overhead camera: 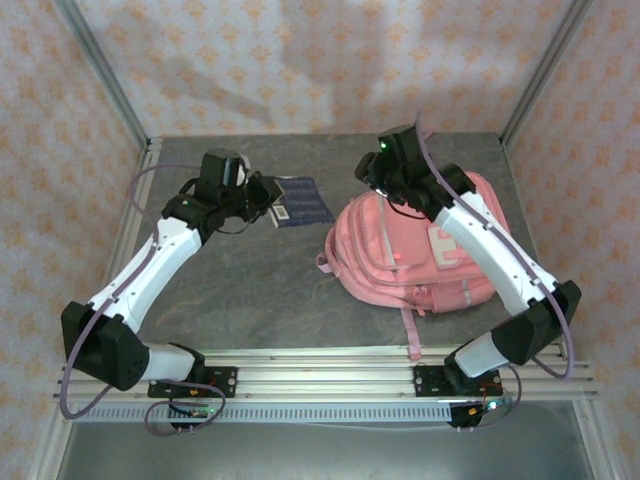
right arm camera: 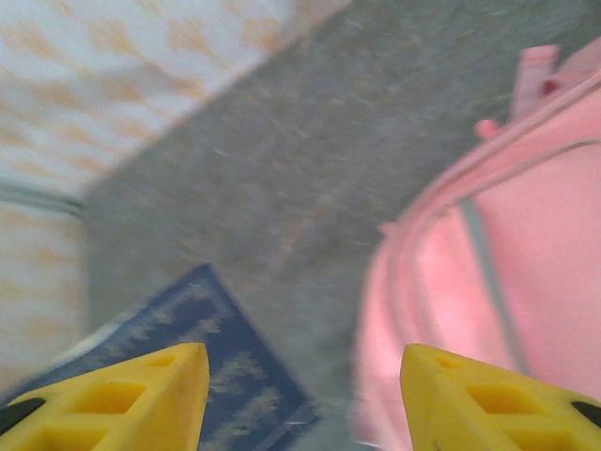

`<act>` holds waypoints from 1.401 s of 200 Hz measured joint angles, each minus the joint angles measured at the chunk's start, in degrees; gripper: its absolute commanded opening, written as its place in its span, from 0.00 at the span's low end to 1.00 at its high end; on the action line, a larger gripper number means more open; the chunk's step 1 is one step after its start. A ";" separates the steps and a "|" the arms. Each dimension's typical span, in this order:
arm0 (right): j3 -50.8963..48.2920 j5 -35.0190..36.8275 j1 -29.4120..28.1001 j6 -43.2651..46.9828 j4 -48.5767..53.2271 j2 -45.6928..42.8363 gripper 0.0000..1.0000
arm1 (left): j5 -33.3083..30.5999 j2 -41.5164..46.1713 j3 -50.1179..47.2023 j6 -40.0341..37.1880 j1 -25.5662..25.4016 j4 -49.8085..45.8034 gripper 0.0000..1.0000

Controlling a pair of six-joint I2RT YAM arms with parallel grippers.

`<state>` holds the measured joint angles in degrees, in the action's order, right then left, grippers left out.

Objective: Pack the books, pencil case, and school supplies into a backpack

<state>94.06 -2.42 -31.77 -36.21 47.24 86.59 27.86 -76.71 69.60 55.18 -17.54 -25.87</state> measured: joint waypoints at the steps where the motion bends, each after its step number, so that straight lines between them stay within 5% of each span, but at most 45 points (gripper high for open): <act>1: 0.15 0.09 0.00 0.42 0.35 0.15 0.57 | 0.04 0.07 -0.11 -0.13 0.00 -0.07 0.00; 70: 0.52 -2.40 1.95 18.32 15.61 12.76 0.53 | 1.88 0.83 -4.61 -9.29 0.00 -5.27 0.00; 123: -0.11 -7.23 2.69 21.16 15.52 17.49 0.28 | 1.99 1.05 -5.31 -11.98 0.00 -7.06 0.00; 160: -2.34 -7.63 2.97 22.32 14.71 17.97 0.00 | 1.66 1.07 -5.27 -13.55 0.00 -8.28 0.00; 280: -3.58 -6.67 4.48 24.06 15.21 2.95 0.00 | 2.40 -3.65 -1.33 -16.11 0.00 -9.22 0.00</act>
<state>90.48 -9.08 -27.29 -12.14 62.46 89.54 30.26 -80.36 68.27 39.07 -17.54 -35.09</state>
